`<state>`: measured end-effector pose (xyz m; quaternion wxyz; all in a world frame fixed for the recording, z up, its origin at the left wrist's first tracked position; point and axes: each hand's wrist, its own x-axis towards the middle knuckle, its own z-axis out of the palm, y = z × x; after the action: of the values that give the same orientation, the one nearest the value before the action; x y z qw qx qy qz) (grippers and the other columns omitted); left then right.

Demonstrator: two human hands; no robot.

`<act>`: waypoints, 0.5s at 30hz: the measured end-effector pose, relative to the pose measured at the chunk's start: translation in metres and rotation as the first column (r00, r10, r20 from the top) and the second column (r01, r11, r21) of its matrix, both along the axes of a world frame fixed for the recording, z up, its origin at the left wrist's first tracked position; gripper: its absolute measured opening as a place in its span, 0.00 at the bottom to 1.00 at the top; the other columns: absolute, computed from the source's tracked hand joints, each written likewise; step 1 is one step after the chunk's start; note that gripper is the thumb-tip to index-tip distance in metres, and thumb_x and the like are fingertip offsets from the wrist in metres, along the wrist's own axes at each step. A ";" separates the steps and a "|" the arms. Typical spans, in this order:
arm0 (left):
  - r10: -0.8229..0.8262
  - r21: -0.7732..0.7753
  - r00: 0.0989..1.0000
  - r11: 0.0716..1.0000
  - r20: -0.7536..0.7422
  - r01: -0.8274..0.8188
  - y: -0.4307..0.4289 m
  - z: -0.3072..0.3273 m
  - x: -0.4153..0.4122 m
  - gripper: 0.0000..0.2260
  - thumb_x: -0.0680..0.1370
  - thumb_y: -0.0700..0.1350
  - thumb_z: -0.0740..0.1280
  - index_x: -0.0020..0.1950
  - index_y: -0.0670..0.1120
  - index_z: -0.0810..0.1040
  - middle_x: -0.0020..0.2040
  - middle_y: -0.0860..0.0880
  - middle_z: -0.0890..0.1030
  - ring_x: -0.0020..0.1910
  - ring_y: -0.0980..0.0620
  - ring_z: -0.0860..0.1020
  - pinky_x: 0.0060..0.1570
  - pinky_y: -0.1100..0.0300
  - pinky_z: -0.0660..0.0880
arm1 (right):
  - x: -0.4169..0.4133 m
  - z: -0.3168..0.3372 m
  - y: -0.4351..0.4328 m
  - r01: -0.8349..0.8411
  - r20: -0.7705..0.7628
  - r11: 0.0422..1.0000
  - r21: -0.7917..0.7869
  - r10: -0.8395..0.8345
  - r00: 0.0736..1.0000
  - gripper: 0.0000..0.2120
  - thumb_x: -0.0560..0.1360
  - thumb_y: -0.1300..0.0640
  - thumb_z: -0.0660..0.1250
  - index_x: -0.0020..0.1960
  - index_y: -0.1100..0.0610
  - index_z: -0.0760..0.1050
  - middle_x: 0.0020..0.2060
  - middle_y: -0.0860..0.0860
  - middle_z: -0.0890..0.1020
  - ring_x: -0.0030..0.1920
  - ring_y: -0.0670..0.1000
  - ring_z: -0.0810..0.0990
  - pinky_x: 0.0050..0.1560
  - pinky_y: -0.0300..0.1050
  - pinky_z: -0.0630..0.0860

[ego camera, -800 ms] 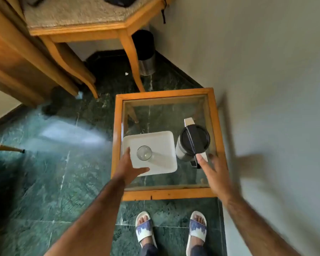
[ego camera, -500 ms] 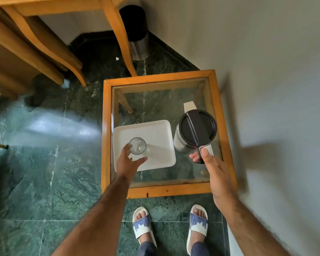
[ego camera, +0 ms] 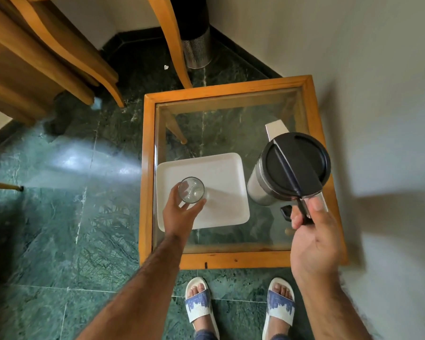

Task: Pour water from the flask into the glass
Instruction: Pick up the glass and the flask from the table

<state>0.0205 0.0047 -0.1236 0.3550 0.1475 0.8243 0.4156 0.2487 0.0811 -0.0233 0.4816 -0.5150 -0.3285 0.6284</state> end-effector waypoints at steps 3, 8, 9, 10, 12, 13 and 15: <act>-0.017 0.012 1.000 1.000 -0.001 0.017 0.002 0.001 -0.001 0.30 0.70 0.44 0.83 0.71 0.50 0.78 0.65 0.50 0.83 0.57 0.61 0.81 0.47 0.79 0.77 | 0.009 0.000 0.012 0.022 -0.031 0.999 0.027 -0.022 0.999 0.15 0.75 0.49 0.65 0.32 0.54 0.70 0.28 0.48 0.68 0.33 0.52 0.64 0.42 0.47 0.62; -0.042 0.085 0.999 0.996 0.016 0.041 0.004 0.015 -0.004 0.30 0.71 0.43 0.83 0.70 0.51 0.77 0.63 0.53 0.83 0.63 0.55 0.82 0.53 0.75 0.79 | 0.027 0.006 0.038 0.017 -0.138 1.000 0.012 -0.015 0.990 0.15 0.77 0.56 0.63 0.35 0.51 0.82 0.33 0.44 0.78 0.33 0.46 0.65 0.36 0.36 0.64; -0.051 0.106 0.999 0.993 0.020 0.049 0.005 0.022 -0.005 0.30 0.70 0.42 0.83 0.70 0.51 0.78 0.63 0.54 0.83 0.64 0.55 0.81 0.56 0.72 0.79 | 0.031 0.011 0.041 -0.002 -0.130 1.000 0.015 0.004 0.991 0.16 0.78 0.56 0.62 0.35 0.51 0.83 0.34 0.43 0.78 0.33 0.45 0.65 0.36 0.36 0.64; -0.063 0.128 0.998 0.990 0.026 0.059 0.006 0.029 -0.007 0.29 0.70 0.41 0.83 0.69 0.52 0.78 0.63 0.54 0.83 0.65 0.55 0.81 0.61 0.68 0.79 | 0.035 0.016 0.043 -0.023 -0.119 1.000 0.016 0.024 0.993 0.16 0.78 0.56 0.62 0.35 0.51 0.84 0.33 0.43 0.79 0.33 0.45 0.65 0.37 0.36 0.64; -0.103 0.169 0.995 0.980 -0.002 0.102 0.008 0.047 -0.009 0.29 0.69 0.42 0.83 0.67 0.53 0.78 0.62 0.55 0.83 0.66 0.54 0.81 0.66 0.58 0.78 | 0.043 0.033 0.044 -0.027 -0.110 1.000 0.014 0.029 0.994 0.18 0.76 0.57 0.62 0.31 0.50 0.83 0.30 0.41 0.79 0.30 0.44 0.66 0.38 0.38 0.64; -0.119 0.180 0.993 0.976 -0.025 0.122 0.009 0.056 -0.009 0.29 0.69 0.43 0.83 0.67 0.54 0.78 0.62 0.56 0.83 0.66 0.53 0.81 0.66 0.56 0.78 | 0.045 0.044 0.044 -0.024 -0.101 1.000 0.017 0.025 0.995 0.19 0.75 0.57 0.62 0.30 0.49 0.83 0.28 0.40 0.79 0.29 0.44 0.66 0.38 0.39 0.64; -0.138 0.210 0.989 0.967 -0.055 0.147 0.012 0.082 -0.007 0.28 0.68 0.44 0.82 0.65 0.56 0.78 0.61 0.55 0.84 0.65 0.52 0.82 0.65 0.56 0.78 | 0.048 0.072 0.047 -0.037 -0.072 0.999 0.035 0.040 0.997 0.20 0.75 0.57 0.61 0.27 0.49 0.82 0.26 0.40 0.77 0.28 0.43 0.66 0.37 0.39 0.63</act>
<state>0.0130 0.0165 -0.0413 0.3497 0.2519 0.7691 0.4720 0.2972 0.1284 0.0491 0.4895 -0.4773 -0.3311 0.6503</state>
